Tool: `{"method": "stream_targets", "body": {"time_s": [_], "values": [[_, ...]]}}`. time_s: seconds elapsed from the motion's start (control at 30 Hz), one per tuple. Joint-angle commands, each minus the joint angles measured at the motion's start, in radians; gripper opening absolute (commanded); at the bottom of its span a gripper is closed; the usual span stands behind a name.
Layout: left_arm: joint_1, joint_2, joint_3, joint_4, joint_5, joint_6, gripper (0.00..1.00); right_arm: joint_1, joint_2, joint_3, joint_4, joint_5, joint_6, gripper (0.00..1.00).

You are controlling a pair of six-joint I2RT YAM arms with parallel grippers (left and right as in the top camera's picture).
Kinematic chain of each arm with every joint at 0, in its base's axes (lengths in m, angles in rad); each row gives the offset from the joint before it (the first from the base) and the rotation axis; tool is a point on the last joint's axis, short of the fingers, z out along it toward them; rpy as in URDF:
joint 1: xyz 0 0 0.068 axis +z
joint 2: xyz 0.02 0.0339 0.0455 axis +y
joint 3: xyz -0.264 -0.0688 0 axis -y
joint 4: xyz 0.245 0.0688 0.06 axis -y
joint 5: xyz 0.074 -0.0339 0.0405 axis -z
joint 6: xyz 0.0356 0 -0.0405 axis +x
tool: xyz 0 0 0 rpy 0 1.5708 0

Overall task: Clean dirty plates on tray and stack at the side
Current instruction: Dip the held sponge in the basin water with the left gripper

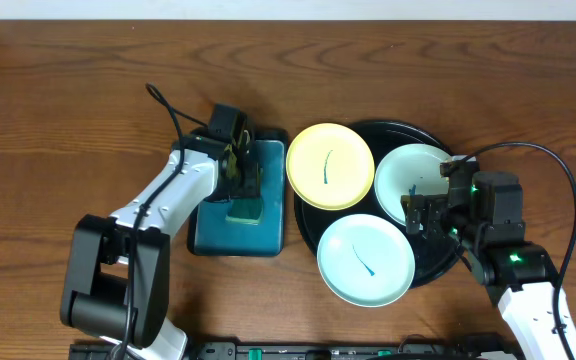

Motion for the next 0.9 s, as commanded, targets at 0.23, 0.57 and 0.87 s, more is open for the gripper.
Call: {"method": "stream_targets", "body": {"time_s": [0.23,0.57,0.87], "values": [[0.003,0.001,-0.080,0.067,0.012,-0.032,0.38,-0.006,0.002,0.018,-0.001,-0.004,-0.014,0.95],[0.003,0.001,-0.171,0.150,0.011,-0.062,0.20,-0.006,0.002,0.018,-0.004,-0.005,-0.014,0.95],[0.003,0.001,-0.185,0.158,0.005,-0.062,0.08,-0.006,0.002,0.018,-0.005,-0.005,-0.014,0.95]]}}
